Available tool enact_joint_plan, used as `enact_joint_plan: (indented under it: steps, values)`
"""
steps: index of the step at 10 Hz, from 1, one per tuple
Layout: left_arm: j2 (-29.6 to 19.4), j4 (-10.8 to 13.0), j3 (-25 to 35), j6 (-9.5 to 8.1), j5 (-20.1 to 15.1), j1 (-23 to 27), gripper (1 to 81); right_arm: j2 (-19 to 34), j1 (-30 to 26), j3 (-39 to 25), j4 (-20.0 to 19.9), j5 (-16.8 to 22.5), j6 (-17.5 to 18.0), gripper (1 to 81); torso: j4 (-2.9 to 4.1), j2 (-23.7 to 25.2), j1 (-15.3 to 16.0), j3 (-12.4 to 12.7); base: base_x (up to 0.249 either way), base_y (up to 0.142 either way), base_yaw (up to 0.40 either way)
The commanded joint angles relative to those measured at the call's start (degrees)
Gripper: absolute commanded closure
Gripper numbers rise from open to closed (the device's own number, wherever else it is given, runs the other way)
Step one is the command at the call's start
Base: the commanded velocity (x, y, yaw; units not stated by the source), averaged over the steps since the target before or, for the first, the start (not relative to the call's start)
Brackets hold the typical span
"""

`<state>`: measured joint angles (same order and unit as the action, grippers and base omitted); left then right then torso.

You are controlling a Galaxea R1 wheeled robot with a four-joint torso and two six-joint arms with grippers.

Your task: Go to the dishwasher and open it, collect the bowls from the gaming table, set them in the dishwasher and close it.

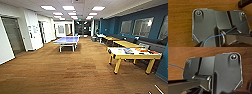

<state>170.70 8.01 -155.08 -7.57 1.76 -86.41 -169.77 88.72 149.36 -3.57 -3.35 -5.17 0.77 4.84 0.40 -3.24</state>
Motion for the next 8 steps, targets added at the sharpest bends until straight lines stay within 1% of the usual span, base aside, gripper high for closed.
enact_joint_plan:
  steps: [1,8]
  values:
    - [-0.54,0.34,-0.14,0.1,-2.72,3.21,1.0,0.02,-3.15,-0.31,0.23,3.0,-0.28,1.0,0.0,0.0,0.0,0.0,0.258,0.0,0.0]
    - [-0.54,0.16,-0.14,0.1,-2.72,3.22,1.0,-0.25,-2.97,-0.31,0.23,2.91,-0.28,1.0,0.0,0.02,0.0,0.0,0.269,0.0,0.0]
